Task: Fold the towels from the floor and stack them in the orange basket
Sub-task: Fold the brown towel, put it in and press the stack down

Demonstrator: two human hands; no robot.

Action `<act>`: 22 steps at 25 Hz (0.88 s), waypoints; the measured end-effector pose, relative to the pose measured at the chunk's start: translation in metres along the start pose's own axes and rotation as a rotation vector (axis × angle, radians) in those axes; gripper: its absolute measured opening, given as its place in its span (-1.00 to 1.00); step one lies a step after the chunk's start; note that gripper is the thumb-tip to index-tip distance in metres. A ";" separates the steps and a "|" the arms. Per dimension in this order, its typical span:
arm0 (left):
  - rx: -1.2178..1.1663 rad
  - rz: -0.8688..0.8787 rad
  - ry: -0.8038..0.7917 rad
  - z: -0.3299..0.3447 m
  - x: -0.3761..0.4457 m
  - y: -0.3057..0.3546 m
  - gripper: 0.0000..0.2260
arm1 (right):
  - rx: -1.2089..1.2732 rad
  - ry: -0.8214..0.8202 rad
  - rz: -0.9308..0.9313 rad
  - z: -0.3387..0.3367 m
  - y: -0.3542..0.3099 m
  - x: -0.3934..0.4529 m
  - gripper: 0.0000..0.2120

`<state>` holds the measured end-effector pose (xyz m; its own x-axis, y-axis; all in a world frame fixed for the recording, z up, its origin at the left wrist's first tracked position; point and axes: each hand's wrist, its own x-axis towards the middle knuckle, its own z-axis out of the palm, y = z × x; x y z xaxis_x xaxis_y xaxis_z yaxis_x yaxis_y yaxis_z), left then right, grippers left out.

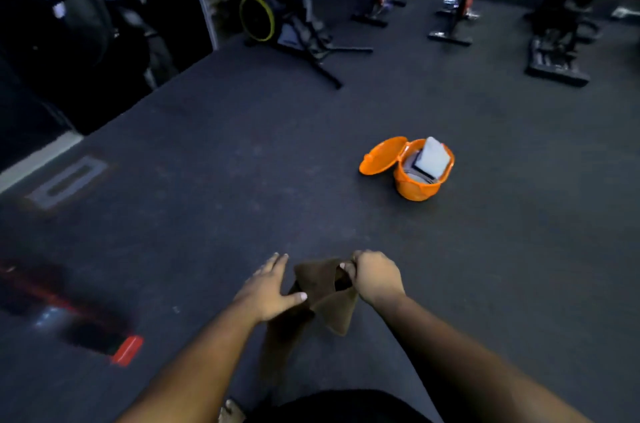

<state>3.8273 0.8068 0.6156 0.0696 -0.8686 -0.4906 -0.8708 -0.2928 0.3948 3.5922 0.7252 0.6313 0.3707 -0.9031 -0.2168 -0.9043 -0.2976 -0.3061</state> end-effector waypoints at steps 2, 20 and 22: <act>0.037 0.085 -0.014 0.009 0.024 0.081 -0.03 | 0.012 0.057 0.078 -0.025 0.073 -0.014 -0.70; 0.393 0.816 -0.238 0.100 0.269 0.638 -0.02 | 0.033 0.381 0.872 -0.240 0.549 -0.062 -0.74; 0.453 0.864 -0.266 0.099 0.296 0.690 -0.02 | 0.048 0.406 0.930 -0.263 0.587 -0.054 -0.74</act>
<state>3.1988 0.3869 0.6656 -0.7351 -0.5773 -0.3555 -0.6780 0.6220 0.3918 2.9863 0.5178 0.7069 -0.5838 -0.8097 -0.0599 -0.7845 0.5816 -0.2153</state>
